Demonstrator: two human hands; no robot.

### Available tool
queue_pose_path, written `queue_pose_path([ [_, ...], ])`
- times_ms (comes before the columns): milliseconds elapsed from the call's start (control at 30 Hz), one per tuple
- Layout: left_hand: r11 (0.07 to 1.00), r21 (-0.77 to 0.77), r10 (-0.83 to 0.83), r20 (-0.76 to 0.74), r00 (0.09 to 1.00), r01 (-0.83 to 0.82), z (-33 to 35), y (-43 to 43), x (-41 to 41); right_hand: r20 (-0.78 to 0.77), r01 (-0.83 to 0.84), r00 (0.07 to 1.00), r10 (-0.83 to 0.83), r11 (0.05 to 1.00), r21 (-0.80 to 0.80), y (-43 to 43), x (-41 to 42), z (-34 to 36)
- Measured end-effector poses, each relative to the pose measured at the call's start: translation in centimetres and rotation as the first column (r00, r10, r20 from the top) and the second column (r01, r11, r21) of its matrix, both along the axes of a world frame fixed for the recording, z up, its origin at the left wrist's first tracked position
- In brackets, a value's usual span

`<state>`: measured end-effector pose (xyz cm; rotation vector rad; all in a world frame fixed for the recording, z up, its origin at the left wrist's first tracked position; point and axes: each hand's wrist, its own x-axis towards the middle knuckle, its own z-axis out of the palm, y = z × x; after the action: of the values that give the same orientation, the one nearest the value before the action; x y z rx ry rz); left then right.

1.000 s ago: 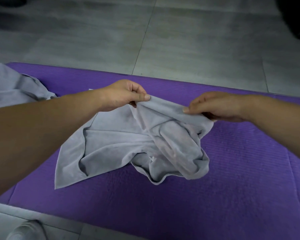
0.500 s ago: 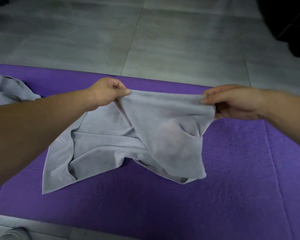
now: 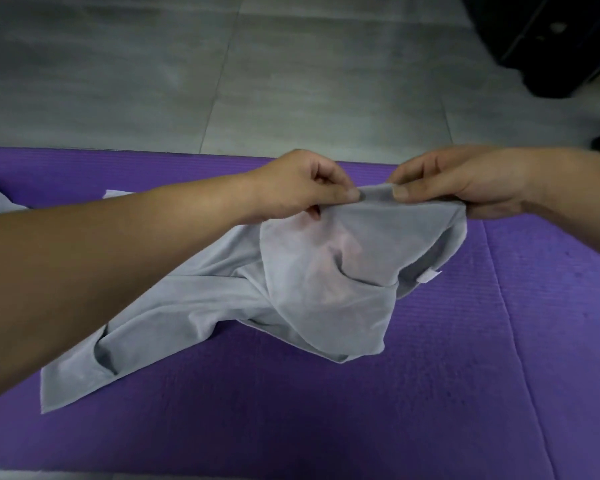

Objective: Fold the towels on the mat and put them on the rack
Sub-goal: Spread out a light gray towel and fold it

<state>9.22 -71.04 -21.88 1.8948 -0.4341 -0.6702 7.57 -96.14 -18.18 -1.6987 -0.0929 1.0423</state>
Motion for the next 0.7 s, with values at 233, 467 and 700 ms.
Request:
queue_pose_path([
  [233, 0.994, 0.087, 0.059, 0.128, 0.990, -0.070, -1.5, -2.9, 0.3, 0.111, -0.169, 0.944, 0.311, 0.744, -0.646, -4.3, -4.3, -3.2],
  [467, 0.949, 0.215, 0.211, 0.120, 0.970, -0.233, -5.8, -4.1, 1.0, 0.057, 0.069, 0.997, -0.059, 0.978, -0.196, -11.0, -6.2, -5.2],
  [700, 0.997, 0.069, -0.026, -0.067, 0.997, 0.031, -6.3, -12.8, -1.3, -0.132, 0.455, 0.890, -0.436, 0.866, 0.206, -15.6, -8.3, -5.8],
])
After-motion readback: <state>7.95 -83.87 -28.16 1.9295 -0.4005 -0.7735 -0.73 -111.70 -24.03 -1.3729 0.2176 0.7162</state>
